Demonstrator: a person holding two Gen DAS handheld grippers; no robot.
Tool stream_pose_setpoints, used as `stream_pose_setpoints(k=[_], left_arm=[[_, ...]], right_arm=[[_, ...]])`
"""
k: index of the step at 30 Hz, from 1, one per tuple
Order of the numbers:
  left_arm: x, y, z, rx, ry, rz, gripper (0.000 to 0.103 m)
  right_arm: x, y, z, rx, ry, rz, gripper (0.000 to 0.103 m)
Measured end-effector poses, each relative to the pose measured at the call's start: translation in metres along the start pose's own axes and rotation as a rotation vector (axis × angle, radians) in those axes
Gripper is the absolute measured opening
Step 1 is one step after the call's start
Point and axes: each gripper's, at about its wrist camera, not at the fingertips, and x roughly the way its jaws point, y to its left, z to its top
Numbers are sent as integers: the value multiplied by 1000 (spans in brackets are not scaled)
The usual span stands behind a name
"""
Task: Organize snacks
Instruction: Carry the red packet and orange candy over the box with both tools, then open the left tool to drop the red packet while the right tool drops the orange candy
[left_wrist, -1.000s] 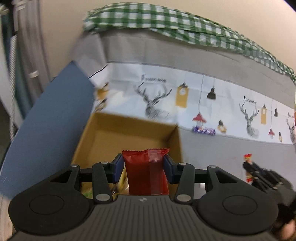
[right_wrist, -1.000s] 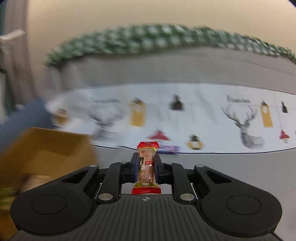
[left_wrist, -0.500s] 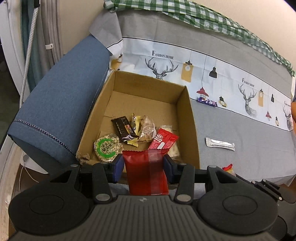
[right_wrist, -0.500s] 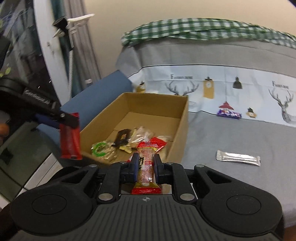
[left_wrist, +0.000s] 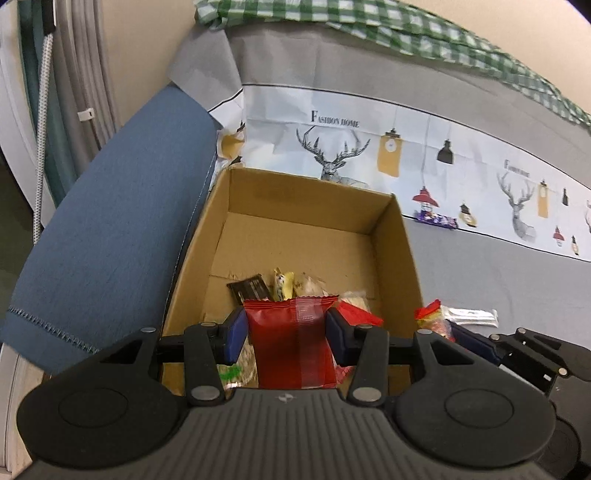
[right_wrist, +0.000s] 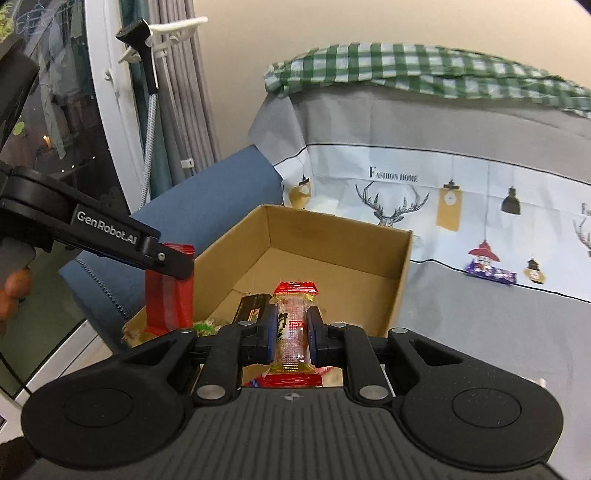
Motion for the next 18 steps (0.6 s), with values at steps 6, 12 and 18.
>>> stream_pose_setpoints(k=[6, 12, 18], left_arm=[[44, 13, 19, -11, 45, 17, 50], [83, 20, 28, 23, 67, 64, 102], [86, 30, 12, -7, 126, 75, 103]], right_arm=[[54, -3, 10, -9, 55, -1, 17], [98, -6, 12, -7, 95, -9, 29], [105, -8, 4, -22, 130, -38, 84]])
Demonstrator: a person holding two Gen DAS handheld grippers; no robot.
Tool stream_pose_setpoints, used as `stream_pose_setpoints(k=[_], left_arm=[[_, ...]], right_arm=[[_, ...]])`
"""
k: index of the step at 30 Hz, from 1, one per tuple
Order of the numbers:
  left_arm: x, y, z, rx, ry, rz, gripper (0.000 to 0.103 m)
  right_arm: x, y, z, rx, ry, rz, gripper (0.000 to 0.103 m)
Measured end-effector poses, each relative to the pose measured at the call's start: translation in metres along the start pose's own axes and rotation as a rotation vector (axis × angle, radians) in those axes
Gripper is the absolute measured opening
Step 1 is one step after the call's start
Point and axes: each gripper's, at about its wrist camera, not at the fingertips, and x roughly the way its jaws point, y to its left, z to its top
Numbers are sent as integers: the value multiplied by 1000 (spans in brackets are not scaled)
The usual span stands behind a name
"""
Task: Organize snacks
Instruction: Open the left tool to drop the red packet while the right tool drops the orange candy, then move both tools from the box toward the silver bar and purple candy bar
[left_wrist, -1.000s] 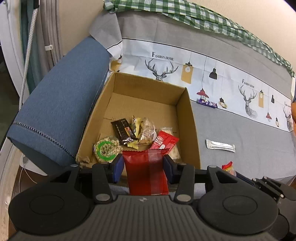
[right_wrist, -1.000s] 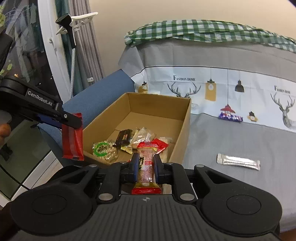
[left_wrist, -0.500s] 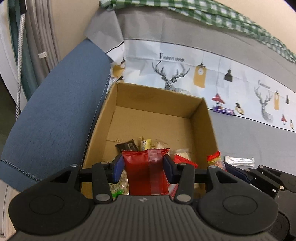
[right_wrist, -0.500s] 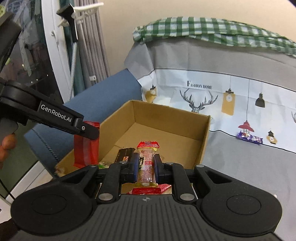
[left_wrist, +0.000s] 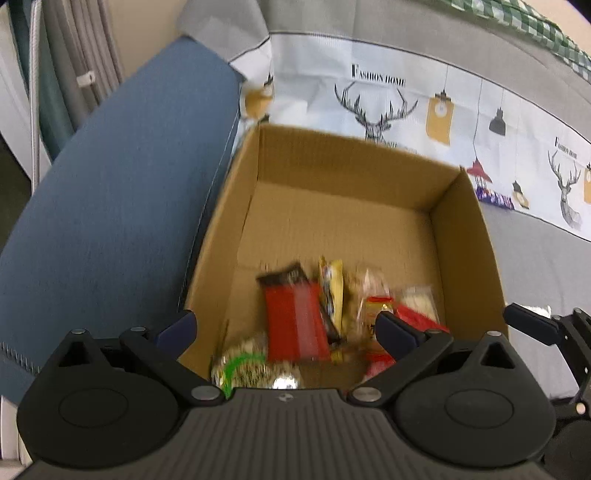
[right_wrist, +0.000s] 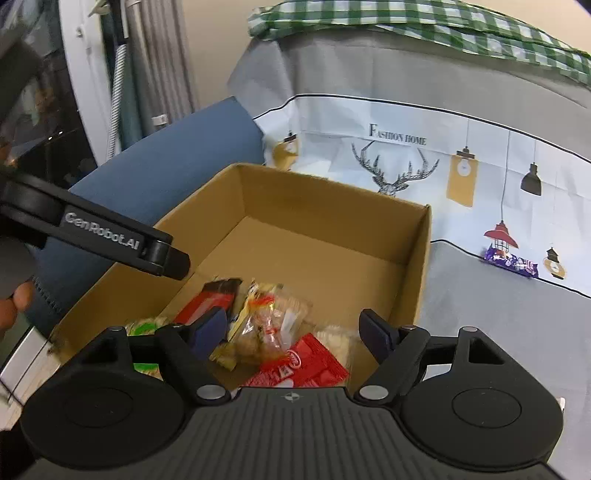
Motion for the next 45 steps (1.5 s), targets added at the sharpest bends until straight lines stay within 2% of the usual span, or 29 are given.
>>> stream_pose_setpoints(k=[1, 8, 15, 19, 23, 32, 40, 45], left_arm=[[-3, 0, -6, 1, 5, 5, 103], [-41, 3, -62, -12, 57, 65, 103], [-92, 0, -108, -46, -8, 70, 103], [-113, -14, -131, -18, -45, 68, 103], [-124, -25, -142, 23, -60, 57, 103], [-144, -32, -153, 27, -115, 75, 103], [-139, -41, -148, 53, -97, 85, 103], [-129, -60, -133, 98, -85, 92, 103]], right_arm=[[-4, 1, -4, -3, 6, 9, 88], [-55, 21, -39, 23, 33, 15, 97], [-116, 30, -48, 75, -60, 26, 99], [-145, 40, -60, 59, -107, 11, 100], [-166, 42, -74, 60, -131, -19, 101], [-194, 42, -86, 70, -195, -25, 101], [-196, 35, -90, 82, -215, -25, 101], [-189, 8, -91, 149, -218, -56, 102]])
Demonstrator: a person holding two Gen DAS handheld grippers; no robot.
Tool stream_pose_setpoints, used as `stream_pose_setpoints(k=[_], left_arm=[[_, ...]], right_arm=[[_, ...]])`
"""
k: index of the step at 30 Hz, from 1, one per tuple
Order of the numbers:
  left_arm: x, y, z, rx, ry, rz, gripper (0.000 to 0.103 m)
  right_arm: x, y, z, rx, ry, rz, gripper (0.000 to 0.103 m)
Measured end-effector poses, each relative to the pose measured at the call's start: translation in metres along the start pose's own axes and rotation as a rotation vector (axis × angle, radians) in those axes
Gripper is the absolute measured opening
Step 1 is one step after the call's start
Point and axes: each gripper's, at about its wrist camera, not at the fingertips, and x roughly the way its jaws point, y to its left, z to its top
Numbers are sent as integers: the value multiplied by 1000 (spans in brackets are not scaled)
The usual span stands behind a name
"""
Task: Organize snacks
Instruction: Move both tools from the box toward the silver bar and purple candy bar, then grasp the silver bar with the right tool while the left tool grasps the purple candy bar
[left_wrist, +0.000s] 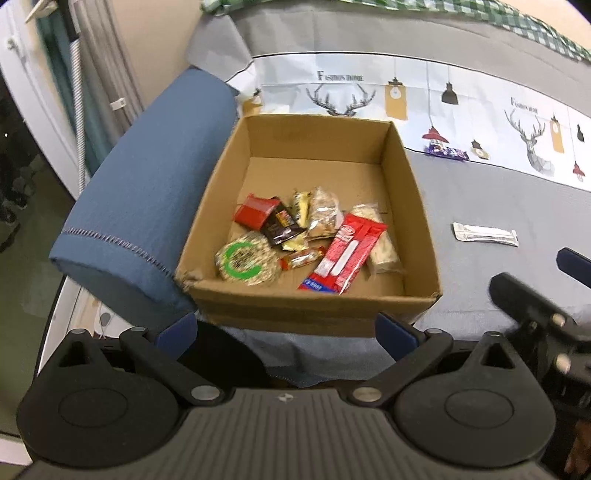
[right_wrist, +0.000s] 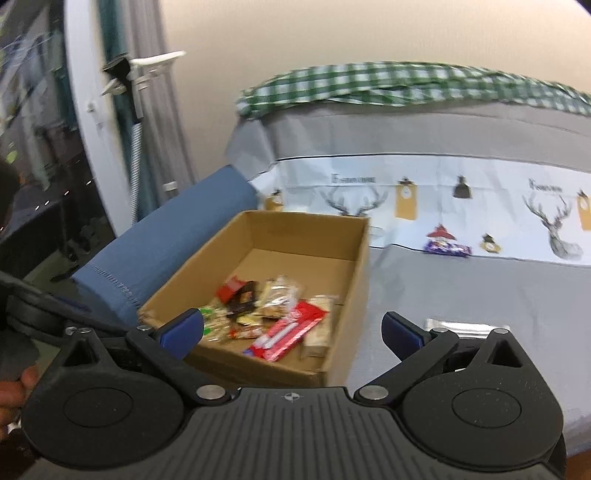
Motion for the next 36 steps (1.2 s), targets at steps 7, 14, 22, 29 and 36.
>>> stream_pose_setpoints(k=[7, 14, 22, 29, 36], left_arm=[[30, -45, 52, 70, 52, -44, 103], [75, -103, 114, 130, 96, -63, 103], [139, -168, 182, 211, 108, -48, 103], [217, -228, 232, 313, 74, -51, 103], [307, -295, 283, 402, 58, -122, 103]], right_arm=[[31, -84, -3, 47, 22, -185, 102], [139, -196, -23, -104, 288, -306, 102], [263, -258, -41, -193, 423, -178, 102], [289, -306, -30, 80, 227, -316, 102], [285, -330, -36, 92, 194, -381, 102]])
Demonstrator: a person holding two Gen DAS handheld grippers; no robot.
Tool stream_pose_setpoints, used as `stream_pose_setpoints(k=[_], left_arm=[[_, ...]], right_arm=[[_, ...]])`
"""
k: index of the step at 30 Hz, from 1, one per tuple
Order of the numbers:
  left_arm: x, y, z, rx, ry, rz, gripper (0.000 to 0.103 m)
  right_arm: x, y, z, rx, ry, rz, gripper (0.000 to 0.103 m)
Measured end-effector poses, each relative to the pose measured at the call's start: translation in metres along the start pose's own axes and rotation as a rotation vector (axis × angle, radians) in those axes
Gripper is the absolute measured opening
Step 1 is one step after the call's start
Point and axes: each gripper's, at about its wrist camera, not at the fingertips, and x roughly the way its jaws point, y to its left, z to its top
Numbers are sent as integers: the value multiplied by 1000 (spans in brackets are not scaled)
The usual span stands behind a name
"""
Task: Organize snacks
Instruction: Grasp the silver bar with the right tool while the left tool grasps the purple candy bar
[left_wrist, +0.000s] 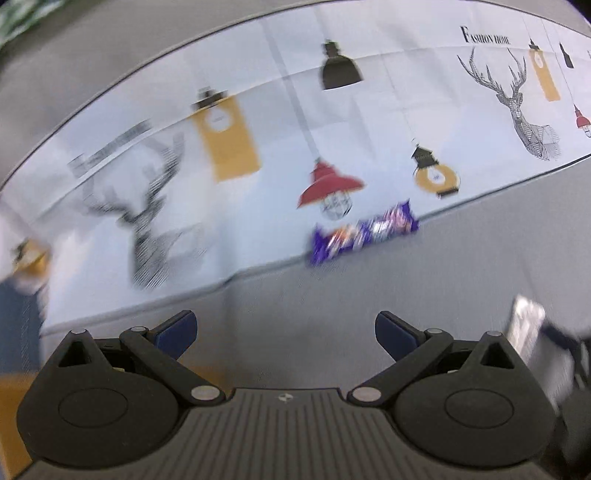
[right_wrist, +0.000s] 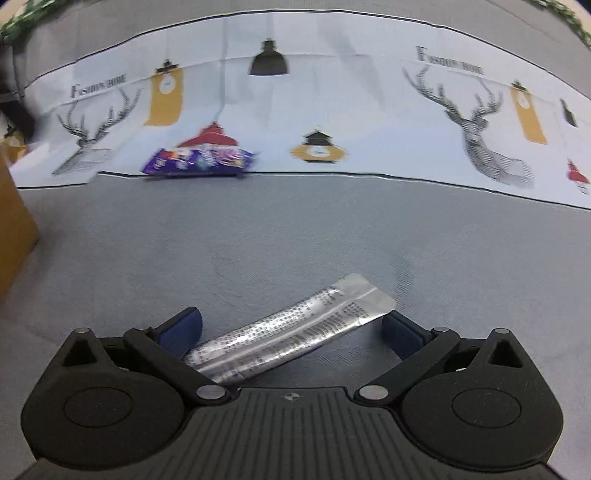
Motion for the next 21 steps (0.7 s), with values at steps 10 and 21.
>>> stream_pose_setpoints(k=[10, 21], left_arm=[[106, -59, 52, 219, 46, -60, 103], [59, -35, 44, 30, -25, -189, 16]], right_arm=[[-12, -9, -15, 10, 8, -15, 103], [-21, -19, -9, 40, -63, 14, 8]])
